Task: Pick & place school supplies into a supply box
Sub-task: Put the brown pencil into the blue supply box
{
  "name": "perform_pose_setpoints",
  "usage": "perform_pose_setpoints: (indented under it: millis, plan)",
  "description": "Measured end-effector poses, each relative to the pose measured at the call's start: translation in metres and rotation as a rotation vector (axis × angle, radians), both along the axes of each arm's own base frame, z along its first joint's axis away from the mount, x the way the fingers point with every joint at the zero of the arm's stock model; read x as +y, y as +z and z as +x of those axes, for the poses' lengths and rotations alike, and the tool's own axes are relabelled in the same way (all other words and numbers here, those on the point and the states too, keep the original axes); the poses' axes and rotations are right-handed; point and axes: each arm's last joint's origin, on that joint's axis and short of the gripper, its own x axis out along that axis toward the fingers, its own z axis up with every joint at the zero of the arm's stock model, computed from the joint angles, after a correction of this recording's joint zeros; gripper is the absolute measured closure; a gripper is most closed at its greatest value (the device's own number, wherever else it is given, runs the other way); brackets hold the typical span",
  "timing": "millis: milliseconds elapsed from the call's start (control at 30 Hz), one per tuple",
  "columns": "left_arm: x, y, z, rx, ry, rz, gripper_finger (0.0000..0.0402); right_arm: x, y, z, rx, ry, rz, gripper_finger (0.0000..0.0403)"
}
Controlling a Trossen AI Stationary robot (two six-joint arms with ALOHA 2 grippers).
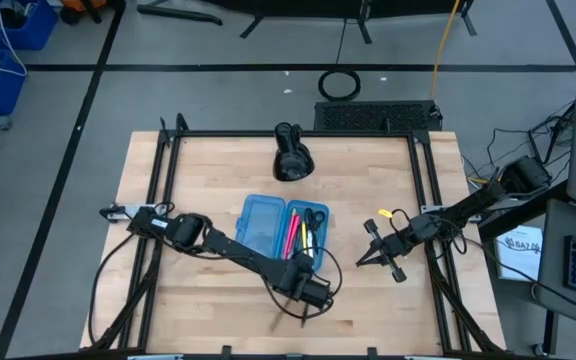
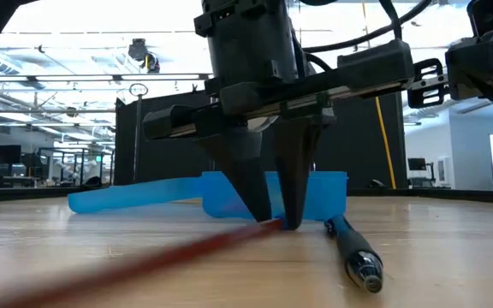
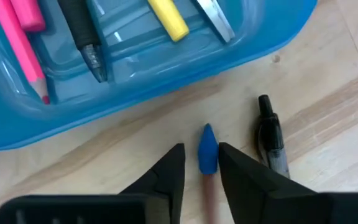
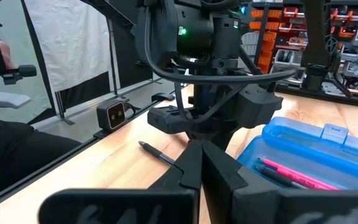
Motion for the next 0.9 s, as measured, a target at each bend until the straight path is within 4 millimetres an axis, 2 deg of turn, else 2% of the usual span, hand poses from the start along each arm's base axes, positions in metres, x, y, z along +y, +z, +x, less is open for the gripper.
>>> perform_pose_setpoints:
  millis: [133,200,433,500,600,767,900]
  plan:
    - [-0.005,-0.009,0.0,0.008,-0.023,-0.001,0.032,0.0,0.0,0.0,0.001,0.0,0.0,0.0402]
    - [-0.007,-0.02,0.001,0.024,-0.035,-0.001,0.033,0.0,0.0,0.0,0.002,-0.001,-0.001,0.0402]
    - [-0.01,-0.025,0.002,0.009,-0.096,0.025,0.0384,0.0,0.0,0.0,0.004,-0.003,-0.002,0.0402]
    - [-0.01,-0.025,0.002,0.007,-0.126,0.03,0.0386,0.0,-0.001,0.0,0.008,-0.003,-0.003,0.0402]
    - [-0.011,-0.019,0.002,-0.007,-0.16,0.033,0.0386,0.0,-0.001,0.0,0.007,-0.003,-0.003,0.0402]
    - [-0.019,0.007,-0.003,-0.095,-0.171,0.062,0.0387,0.0,-0.001,0.0,0.008,-0.003,-0.003,0.0402]
    - [-0.027,0.041,-0.011,-0.177,-0.185,0.093,0.0387,0.0,-0.001,0.0,0.007,-0.003,-0.003,0.0402]
